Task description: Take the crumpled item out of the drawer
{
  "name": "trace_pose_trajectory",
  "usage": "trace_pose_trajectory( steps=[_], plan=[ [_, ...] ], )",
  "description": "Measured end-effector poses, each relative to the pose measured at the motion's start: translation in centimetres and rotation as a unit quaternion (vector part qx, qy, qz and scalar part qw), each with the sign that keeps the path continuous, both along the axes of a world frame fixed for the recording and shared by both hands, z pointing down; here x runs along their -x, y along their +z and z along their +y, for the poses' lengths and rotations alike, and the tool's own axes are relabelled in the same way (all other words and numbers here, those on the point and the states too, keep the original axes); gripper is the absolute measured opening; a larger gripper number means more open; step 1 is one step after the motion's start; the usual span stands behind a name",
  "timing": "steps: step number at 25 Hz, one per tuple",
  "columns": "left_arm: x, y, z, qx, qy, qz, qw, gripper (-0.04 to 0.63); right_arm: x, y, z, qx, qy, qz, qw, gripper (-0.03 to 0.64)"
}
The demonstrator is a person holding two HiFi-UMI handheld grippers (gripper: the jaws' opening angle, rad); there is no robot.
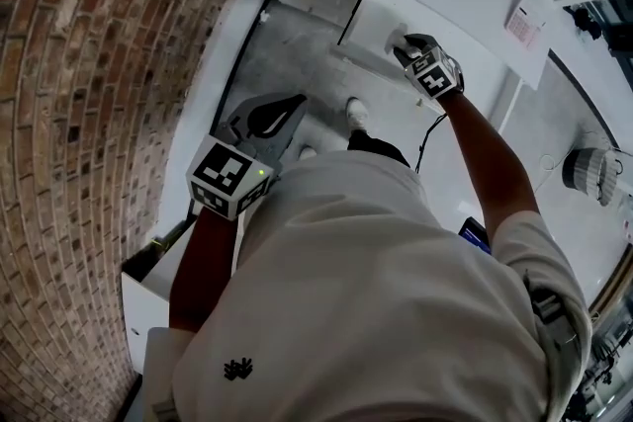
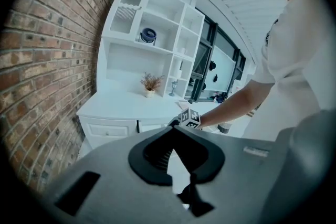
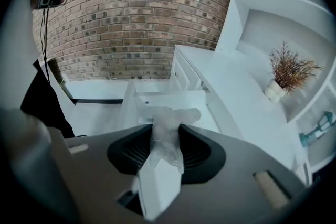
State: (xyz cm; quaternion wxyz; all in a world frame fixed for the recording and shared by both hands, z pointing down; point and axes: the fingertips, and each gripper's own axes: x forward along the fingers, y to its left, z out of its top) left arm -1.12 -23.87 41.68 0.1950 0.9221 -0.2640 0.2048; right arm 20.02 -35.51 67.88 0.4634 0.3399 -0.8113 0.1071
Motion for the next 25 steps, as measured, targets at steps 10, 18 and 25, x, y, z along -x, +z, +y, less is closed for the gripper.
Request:
trace_pose_trajectory(
  steps=[10, 18, 25],
  plan=[
    [1.8, -1.1, 3.5, -0.02, 0.035, 0.019, 0.999, 0.006, 1.2, -5.0, 4.5, -0.028, 0.047, -0.029, 0.998, 0.163],
    [3.5, -1.2, 7.3, -0.029, 0.055, 0.032, 0.9976, 0.006, 3.0, -9.1, 9.0, -0.057, 0.063, -0.036, 0.996, 0.161],
    [5.1, -1.0, 10.3, -0.031, 0.07, 0.038, 0.9963, 0.006, 4.8, -12.4, 13.0, -0.078, 0.078, -0.047, 0.993, 0.161]
  ],
)
